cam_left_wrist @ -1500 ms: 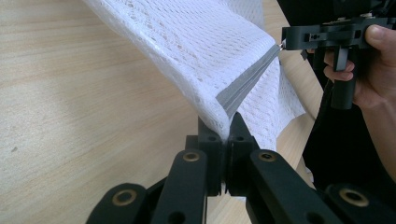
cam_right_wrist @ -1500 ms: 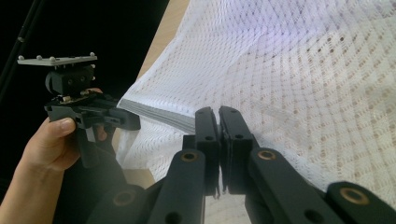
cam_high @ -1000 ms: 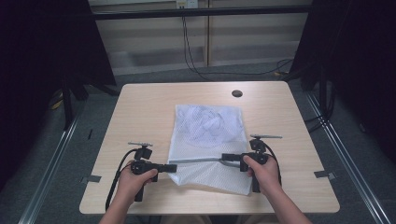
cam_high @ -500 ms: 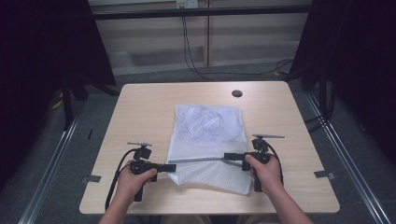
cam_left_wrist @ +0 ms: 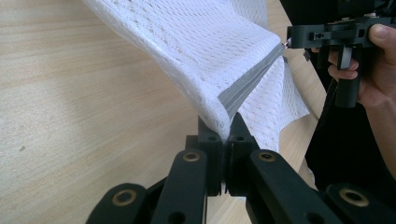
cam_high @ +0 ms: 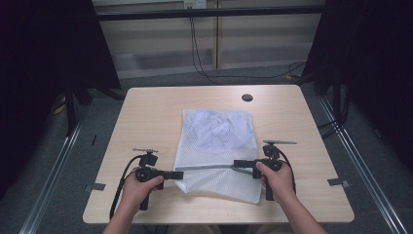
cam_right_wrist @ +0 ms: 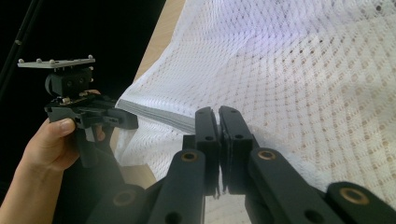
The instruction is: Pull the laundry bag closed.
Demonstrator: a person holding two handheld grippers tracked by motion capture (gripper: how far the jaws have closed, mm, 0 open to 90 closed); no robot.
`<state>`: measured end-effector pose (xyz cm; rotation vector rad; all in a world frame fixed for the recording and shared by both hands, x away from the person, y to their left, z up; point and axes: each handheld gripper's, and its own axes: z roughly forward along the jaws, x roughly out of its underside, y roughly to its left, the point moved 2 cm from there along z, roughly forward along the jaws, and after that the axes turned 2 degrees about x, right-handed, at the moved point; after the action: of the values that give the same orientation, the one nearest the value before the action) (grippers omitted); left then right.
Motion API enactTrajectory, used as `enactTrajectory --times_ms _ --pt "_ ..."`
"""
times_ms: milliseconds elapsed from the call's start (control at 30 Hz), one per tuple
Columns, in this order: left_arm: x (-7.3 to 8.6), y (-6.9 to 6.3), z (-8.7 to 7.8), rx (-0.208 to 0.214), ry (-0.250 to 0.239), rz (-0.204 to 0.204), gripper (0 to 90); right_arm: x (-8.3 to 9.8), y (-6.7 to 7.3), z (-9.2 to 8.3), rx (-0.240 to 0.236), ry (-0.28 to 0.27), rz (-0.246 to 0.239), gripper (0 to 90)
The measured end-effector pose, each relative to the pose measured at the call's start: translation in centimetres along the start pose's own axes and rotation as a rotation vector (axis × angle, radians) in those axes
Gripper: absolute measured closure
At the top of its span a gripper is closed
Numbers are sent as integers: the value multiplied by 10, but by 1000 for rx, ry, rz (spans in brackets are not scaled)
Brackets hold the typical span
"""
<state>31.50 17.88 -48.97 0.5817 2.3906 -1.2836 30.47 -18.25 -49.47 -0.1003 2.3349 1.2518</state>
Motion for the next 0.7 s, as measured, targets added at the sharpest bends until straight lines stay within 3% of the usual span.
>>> enactTrajectory --times_ms 67,100,567,700 --pt "0 2 -1 -15 3 15 878 0 0 0 9 1 -2 877" --pt "0 2 -2 -10 -5 -1 878 0 -1 -1 16 1 -4 877" --pt "-1 4 -4 -18 -6 7 879 -1 -2 -2 7 -3 -1 877" --pt "-1 5 -6 -37 -7 5 878 0 -2 -2 16 1 1 877"
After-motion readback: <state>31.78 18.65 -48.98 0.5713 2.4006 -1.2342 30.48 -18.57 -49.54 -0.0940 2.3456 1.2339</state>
